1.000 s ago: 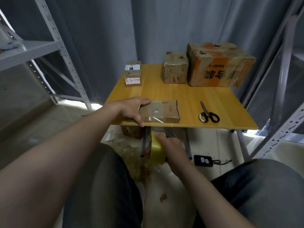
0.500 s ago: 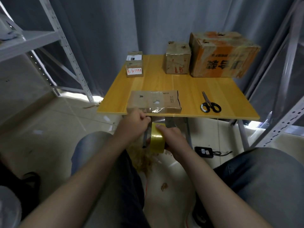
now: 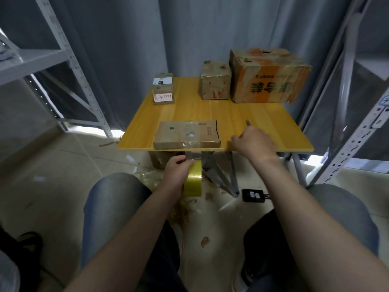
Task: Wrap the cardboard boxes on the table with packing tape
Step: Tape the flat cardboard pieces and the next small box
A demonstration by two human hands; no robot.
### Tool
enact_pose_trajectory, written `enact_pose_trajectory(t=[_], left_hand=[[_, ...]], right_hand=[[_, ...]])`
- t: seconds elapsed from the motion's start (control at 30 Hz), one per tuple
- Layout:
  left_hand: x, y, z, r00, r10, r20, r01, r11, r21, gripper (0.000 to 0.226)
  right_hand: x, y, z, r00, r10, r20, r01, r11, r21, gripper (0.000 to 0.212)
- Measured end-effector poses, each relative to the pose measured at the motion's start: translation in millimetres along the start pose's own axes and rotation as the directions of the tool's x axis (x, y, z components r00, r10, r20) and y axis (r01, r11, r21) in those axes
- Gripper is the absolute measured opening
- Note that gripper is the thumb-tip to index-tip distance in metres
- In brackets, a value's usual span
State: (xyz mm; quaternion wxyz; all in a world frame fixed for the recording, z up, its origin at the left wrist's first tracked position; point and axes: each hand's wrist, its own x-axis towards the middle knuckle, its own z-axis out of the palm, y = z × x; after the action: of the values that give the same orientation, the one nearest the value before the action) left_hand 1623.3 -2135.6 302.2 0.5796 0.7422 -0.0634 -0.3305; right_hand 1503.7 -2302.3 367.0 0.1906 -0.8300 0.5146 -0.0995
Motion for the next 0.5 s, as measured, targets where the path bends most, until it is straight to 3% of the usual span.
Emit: enact_pose_trajectory(t=[0.1,0.27,0.43,0.5], left_hand=[[0,3,0,1.000,0.000,0.005,0.000,1.000,0.004,0.031],[-1,7,3,1.000,-0.013,0.019,0.014,1.000,-0.024,0.006],[-3,8,3,0.999,-0.033,0.040,0.034,0.999,-0.023,0.010],[-4,9,2,0.999,-0.022,0.026,0.022,1.000,-0.022,0.010]], right_hand=[[27,20,-20,0.997,0.080,-0.019,-0.081,0.992,-0.101,0.023],[49,27,-24,0.994,0.098,0.037,-0.093,0.987,-0.127,0.026],[55,29,-23,0.998,0.068,0.008,-0.066,0.987,-0.146,0.035],[53,26,-23,0.998,0.015,0.061,-0.013,0.999,-0.030,0.035]])
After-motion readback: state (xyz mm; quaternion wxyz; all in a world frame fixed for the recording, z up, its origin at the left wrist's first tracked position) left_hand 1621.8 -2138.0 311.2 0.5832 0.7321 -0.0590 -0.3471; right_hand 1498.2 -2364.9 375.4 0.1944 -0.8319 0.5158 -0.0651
